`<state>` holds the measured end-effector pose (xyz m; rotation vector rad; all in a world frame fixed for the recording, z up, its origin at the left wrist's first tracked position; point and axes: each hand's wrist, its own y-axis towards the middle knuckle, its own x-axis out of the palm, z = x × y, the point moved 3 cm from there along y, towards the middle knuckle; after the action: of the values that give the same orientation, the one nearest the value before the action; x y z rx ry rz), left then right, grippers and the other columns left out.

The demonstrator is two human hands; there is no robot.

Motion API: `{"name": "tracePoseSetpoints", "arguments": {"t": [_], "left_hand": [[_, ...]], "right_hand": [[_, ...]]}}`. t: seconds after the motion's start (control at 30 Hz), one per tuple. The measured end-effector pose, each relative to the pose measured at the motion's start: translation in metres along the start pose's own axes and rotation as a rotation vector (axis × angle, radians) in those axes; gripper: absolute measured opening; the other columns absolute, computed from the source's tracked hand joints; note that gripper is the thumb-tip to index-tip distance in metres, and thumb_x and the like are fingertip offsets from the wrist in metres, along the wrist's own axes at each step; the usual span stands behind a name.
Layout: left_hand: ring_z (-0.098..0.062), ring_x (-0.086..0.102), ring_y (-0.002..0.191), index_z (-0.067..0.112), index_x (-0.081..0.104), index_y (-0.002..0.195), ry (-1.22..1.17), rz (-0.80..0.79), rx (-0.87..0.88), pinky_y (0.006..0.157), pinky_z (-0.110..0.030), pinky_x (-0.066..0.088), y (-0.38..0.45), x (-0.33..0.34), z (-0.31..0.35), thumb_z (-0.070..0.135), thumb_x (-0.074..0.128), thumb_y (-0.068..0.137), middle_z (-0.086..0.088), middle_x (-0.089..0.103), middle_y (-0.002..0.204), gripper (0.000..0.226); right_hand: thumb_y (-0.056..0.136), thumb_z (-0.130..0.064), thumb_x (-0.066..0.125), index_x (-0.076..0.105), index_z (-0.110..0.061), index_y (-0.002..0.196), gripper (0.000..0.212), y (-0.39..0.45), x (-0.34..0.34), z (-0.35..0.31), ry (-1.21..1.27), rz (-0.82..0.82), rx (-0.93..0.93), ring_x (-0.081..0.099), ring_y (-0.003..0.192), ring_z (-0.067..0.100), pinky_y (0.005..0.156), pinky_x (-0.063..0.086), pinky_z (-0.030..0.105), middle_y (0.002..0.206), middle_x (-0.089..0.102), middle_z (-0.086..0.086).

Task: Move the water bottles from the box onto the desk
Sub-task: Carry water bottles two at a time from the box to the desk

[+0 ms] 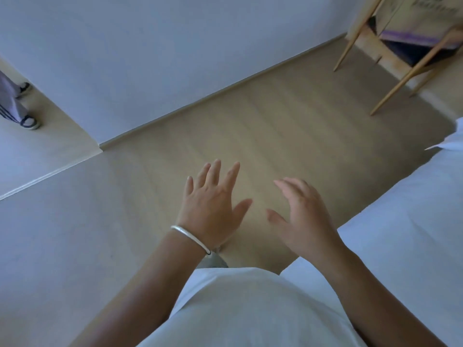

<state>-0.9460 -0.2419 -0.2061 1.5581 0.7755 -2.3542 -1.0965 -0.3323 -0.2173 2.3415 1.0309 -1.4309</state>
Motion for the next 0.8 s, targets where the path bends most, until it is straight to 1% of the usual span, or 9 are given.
{"name": "tracePoseSetpoints", "arguments": {"t": [0.17, 0.3, 0.43, 0.53, 0.63, 0.8], "left_hand": [[-0.024, -0.002, 0.153, 0.034, 0.001, 0.156, -0.014, 0.030, 0.099, 0.123, -0.049, 0.005, 0.110, -0.063, -0.020, 0.060, 0.037, 0.096, -0.005, 0.002, 0.166, 0.075], [-0.025, -0.001, 0.153, 0.033, 0.001, 0.156, 0.010, 0.000, 0.179, 0.123, -0.050, 0.006, 0.174, -0.095, -0.026, 0.060, 0.037, 0.097, -0.006, 0.003, 0.166, 0.074], [-0.024, -0.002, 0.153, 0.032, 0.002, 0.156, 0.014, -0.050, 0.245, 0.123, -0.050, 0.006, 0.222, -0.111, -0.021, 0.060, 0.037, 0.097, -0.006, 0.002, 0.166, 0.075], [-0.024, -0.002, 0.153, 0.032, 0.001, 0.156, 0.037, -0.089, 0.302, 0.123, -0.050, 0.006, 0.249, -0.116, -0.007, 0.060, 0.037, 0.097, -0.006, 0.002, 0.166, 0.074], [-0.025, -0.001, 0.153, 0.032, 0.002, 0.156, 0.050, -0.121, 0.344, 0.123, -0.050, 0.006, 0.279, -0.118, 0.014, 0.059, 0.038, 0.097, -0.006, 0.003, 0.166, 0.074], [-0.024, -0.001, 0.153, 0.032, 0.003, 0.156, 0.091, -0.154, 0.399, 0.123, -0.049, 0.007, 0.337, -0.121, 0.060, 0.058, 0.038, 0.097, -0.005, 0.003, 0.166, 0.073]], "right_hand": [[0.081, -0.046, 0.051, 0.054, -0.015, 0.137, 0.065, 0.097, -0.025, -0.030, -0.034, 0.036, 0.091, 0.043, 0.131, 0.024, 0.111, 0.035, 0.045, 0.137, 0.052, 0.004], [0.089, -0.036, 0.062, 0.049, -0.015, 0.142, 0.058, 0.157, -0.043, -0.043, -0.034, 0.055, 0.149, 0.036, 0.136, 0.021, 0.115, 0.028, 0.040, 0.142, 0.047, 0.004], [0.090, -0.031, 0.064, 0.045, -0.017, 0.144, 0.059, 0.194, -0.056, -0.040, -0.023, 0.096, 0.208, 0.034, 0.138, 0.019, 0.116, 0.026, 0.039, 0.145, 0.045, 0.003], [0.091, -0.034, 0.063, 0.044, -0.019, 0.145, 0.059, 0.210, -0.066, -0.027, -0.007, 0.124, 0.261, 0.034, 0.138, 0.017, 0.117, 0.027, 0.039, 0.145, 0.044, 0.001], [0.091, -0.036, 0.062, 0.044, -0.019, 0.145, 0.059, 0.228, -0.074, -0.005, -0.009, 0.142, 0.309, 0.032, 0.140, 0.016, 0.117, 0.025, 0.036, 0.148, 0.043, 0.000], [0.090, -0.037, 0.062, 0.044, -0.021, 0.144, 0.059, 0.272, -0.096, 0.045, 0.052, 0.177, 0.393, 0.035, 0.138, 0.018, 0.115, 0.026, 0.033, 0.147, 0.043, -0.002]]}}
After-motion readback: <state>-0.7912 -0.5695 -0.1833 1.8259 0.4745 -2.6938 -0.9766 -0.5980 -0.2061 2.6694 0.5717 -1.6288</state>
